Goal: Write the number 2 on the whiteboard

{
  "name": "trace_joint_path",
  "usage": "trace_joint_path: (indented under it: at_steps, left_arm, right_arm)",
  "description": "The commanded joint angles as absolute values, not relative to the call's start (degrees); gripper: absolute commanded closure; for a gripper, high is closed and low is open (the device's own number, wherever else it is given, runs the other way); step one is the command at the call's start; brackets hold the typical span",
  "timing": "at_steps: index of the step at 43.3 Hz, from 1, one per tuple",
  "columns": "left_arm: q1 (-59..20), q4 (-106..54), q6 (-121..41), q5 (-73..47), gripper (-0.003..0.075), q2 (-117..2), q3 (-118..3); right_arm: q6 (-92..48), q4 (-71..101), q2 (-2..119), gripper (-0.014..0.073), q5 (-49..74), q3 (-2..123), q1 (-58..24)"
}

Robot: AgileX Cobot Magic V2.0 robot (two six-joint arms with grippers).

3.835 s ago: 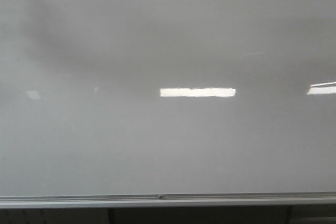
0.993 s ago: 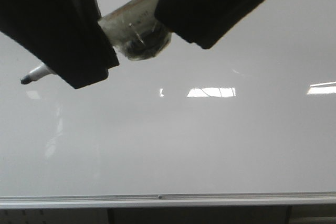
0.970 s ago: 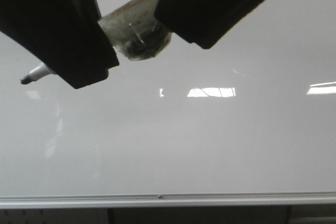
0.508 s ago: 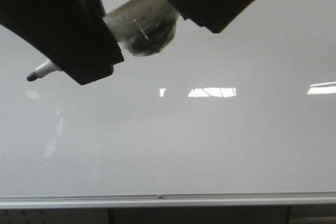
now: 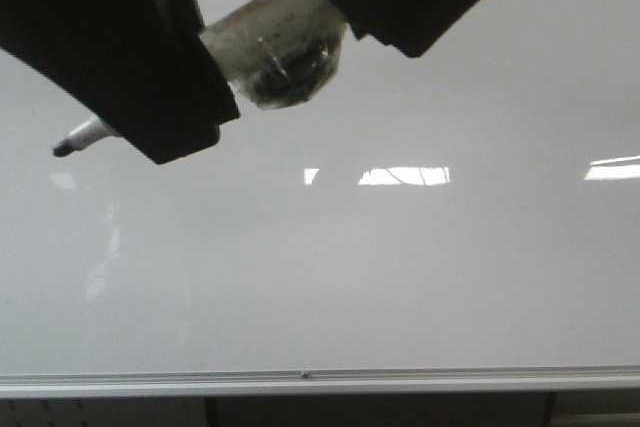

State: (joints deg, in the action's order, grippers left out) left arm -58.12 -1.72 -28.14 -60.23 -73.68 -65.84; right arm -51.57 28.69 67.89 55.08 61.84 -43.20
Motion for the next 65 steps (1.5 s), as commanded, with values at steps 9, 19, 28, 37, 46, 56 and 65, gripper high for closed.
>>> trace_joint_path:
  at_steps: [9, 19, 28, 37, 46, 56, 65]
  left_arm:
    - [-56.7, -2.1, -26.0, -57.2, 0.0171, -71.4, -67.6]
    - [-48.8, -1.7, -19.6, -58.5, 0.0174, -66.2, -67.6]
    - [-37.3, -1.7, -14.0, -58.7, 0.0174, -59.7, -65.8]
    - [-29.4, -1.7, -14.0, -57.1, 0.0174, -53.4, -60.3]
    - [-28.5, -3.0, -14.0, -55.0, 0.0174, -51.6, -57.7]
    - [-28.5, -3.2, -14.0, -53.6, 0.0174, -52.2, -57.7]
    - [-28.5, -3.2, -14.0, -53.5, 0.0174, -52.2, -57.7]
  right_arm:
    - [-51.0, 29.4, 65.6, 0.0613, 56.7, 63.7, -42.8]
    - [-37.5, 18.2, 61.3, 0.0613, 60.3, 63.7, -37.2]
    - [-13.6, 4.4, 54.3, 0.0613, 63.5, 63.2, -26.7]
    - [-9.4, 3.0, 44.8, 0.0613, 55.7, 56.3, -14.8]
    - [-8.6, 7.9, 39.8, 0.0613, 44.9, 46.8, -10.5]
    - [-8.8, 8.8, 40.1, 0.0613, 25.6, 39.1, -10.5]
    - [-10.4, 8.8, 42.2, 0.0613, 14.1, 38.1, -11.5]
